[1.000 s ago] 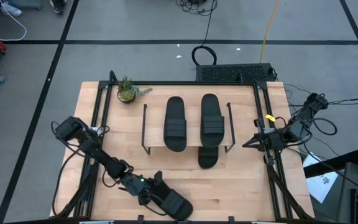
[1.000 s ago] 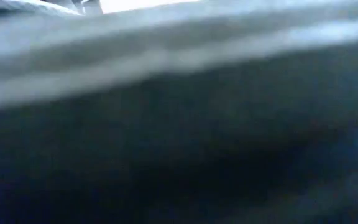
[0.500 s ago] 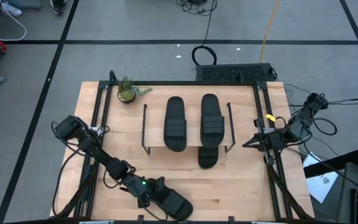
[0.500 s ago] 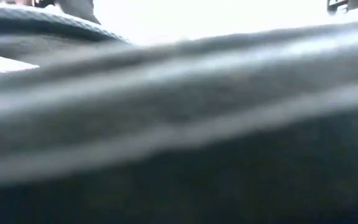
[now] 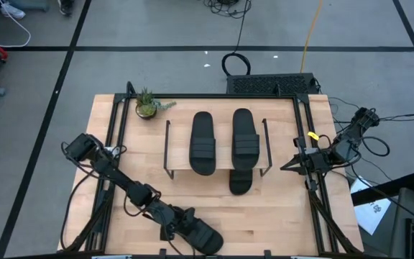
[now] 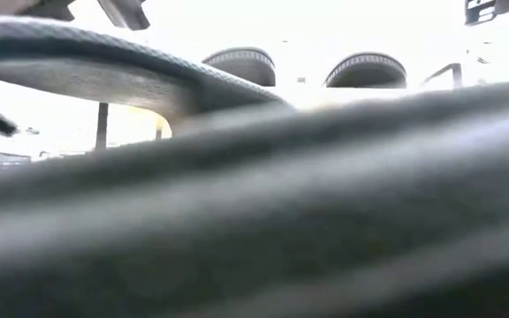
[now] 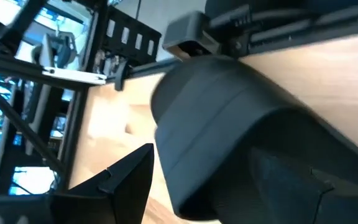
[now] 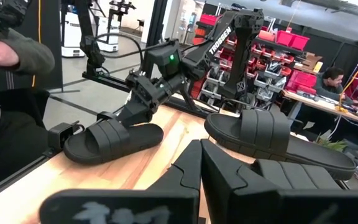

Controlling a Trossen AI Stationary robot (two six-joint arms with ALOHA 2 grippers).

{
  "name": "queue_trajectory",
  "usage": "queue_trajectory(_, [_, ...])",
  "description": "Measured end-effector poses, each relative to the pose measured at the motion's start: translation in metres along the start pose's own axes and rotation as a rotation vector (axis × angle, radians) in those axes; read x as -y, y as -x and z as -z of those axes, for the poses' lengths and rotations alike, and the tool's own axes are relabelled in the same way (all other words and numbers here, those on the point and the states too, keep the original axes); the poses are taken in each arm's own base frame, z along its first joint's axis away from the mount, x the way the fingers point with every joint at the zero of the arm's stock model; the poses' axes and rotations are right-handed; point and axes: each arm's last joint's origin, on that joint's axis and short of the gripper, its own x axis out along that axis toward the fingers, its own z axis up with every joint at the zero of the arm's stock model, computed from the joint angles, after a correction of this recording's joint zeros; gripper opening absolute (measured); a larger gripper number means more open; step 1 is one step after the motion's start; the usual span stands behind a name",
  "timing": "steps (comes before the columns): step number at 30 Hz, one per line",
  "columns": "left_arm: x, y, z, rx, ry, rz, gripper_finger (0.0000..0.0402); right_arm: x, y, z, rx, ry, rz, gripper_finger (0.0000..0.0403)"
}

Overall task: Pick and place slides into the shelf
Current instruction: Put the black slipper under the shelf

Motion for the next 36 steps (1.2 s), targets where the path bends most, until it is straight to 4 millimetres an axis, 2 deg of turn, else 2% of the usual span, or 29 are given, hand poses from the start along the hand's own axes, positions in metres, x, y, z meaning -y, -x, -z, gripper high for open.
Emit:
queue_trajectory(8, [0.011,-0.014,0.011,-0.01,-0.034,0.046,0.0265,0.0,0.0,0.0,0.0,-0.006,0.0,0.0])
queue_trajectory(11, [0.012,-0.015,0.01,-0.003,-0.051,0.041,0.0238,0.0,0.0,0.0,0.0,-0.008,0.0,0.0])
queue_trajectory(14, [0.011,-0.013,0.007,-0.028,-0.057,0.016,0.0172,0.0,0.0,0.0,-0.001,-0.008,0.0,0.0])
queue_trajectory(18, [0.008,-0.008,0.002,-0.118,-0.011,-0.062,0.0038,0.0,0.0,0.0,0.0,-0.006,-0.002,0.0])
queue_trajectory(19, [0.006,-0.004,0.001,-0.147,0.015,-0.087,0.0021,0.0,0.0,0.0,0.0,-0.006,-0.002,0.0])
queue_trajectory(23, [-0.001,0.008,-0.007,-0.228,0.07,-0.156,0.0013,0.0,0.0,0.0,0.0,-0.006,-0.004,0.0])
queue_trajectory(30, [-0.016,0.052,-0.038,-0.267,0.1,-0.283,0.0003,-0.002,-0.002,-0.004,0.044,0.023,-0.054,0.0])
queue_trajectory(33, [-0.027,0.071,-0.049,-0.202,0.157,-0.33,0.0003,-0.006,-0.01,-0.01,0.084,0.044,-0.064,0.0])
queue_trajectory(36, [-0.033,0.085,-0.052,-0.174,0.205,-0.345,0.0002,-0.014,-0.026,-0.014,0.086,0.118,-0.064,0.0])
